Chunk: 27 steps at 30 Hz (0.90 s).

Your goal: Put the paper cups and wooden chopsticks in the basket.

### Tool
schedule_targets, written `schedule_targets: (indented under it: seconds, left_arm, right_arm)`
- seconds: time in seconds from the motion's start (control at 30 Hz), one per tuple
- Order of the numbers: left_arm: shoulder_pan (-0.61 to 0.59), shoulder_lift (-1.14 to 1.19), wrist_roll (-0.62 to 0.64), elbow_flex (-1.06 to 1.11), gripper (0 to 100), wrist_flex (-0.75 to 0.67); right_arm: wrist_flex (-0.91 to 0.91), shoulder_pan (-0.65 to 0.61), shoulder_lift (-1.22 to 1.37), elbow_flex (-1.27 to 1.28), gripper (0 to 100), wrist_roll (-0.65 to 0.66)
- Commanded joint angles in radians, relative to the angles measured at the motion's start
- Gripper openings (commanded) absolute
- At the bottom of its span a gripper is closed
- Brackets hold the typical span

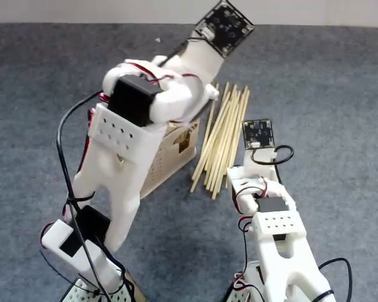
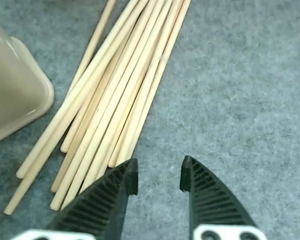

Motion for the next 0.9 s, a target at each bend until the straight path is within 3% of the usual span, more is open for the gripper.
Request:
schedule_targets:
  seconds: [0.0,0.53,0.87]
  left_arm:
    - [-0.012,-0.030,-0.051,-0.005,0,-0.018]
    - [0.070,-0.038,-0.100,-0.021,0,-0.196]
    - [-0.097,-0.038,-0.107,-0.390,0,-0.118]
  right_arm:
    - [-0.012,-0.007,0.001,-0.004,14.9,0.011]
    - [-0.015,-0.013,0.001,-0.004,14.9,0.011]
    - [-0.015,-0.018,0.001,-0.004,14.9,0.011]
